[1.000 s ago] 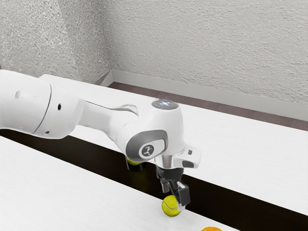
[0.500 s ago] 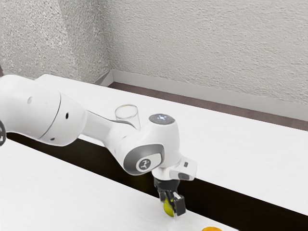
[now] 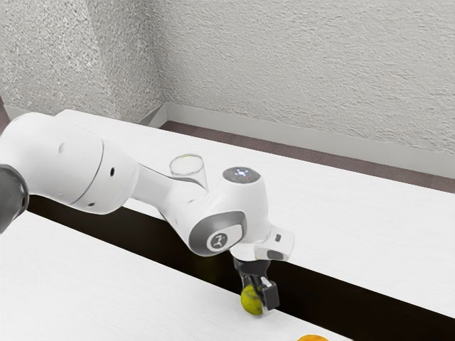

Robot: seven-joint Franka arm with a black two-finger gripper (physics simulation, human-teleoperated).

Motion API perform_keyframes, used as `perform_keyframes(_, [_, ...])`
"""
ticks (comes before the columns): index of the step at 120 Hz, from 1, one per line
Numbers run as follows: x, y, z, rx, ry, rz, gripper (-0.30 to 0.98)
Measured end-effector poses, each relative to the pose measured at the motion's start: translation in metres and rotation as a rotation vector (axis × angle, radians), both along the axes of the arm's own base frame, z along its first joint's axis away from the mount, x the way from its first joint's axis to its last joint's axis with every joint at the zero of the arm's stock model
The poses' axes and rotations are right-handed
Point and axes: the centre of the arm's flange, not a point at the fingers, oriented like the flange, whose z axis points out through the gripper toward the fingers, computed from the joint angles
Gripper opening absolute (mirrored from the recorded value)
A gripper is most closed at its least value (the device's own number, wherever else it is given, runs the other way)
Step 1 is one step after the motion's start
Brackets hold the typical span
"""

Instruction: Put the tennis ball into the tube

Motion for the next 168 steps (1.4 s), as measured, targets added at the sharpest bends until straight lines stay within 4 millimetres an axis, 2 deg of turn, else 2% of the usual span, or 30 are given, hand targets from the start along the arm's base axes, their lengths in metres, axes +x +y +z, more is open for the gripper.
perform_keyframes(46, [-0.004, 0.001, 0.001, 0.004, 0.004, 0.001, 0.55])
perform_keyframes(76, [-0.004, 0.001, -0.002, 0.005, 0.007, 0.003, 0.42])
perform_keyframes(93, [-0.004, 0.000, -0.003, 0.009, 0.005, 0.004, 0.41])
perform_keyframes(104, [-0.003, 0.001, 0.004, 0.008, -0.005, 0.008, 0.40])
perform_keyframes(118, [0.001, 0.000, 0.032, 0.006, -0.038, 0.010, 0.38])
perform_keyframes(128, [0.019, 0.001, 0.074, -0.002, -0.083, 0.025, 0.37])
perform_keyframes(143, [0.049, 0.014, 0.133, 0.006, -0.114, 0.065, 0.35])
perform_keyframes(155, [0.072, 0.040, 0.179, 0.022, -0.129, 0.117, 0.35])
perform_keyframes(168, [0.090, 0.081, 0.213, 0.053, -0.127, 0.180, 0.35])
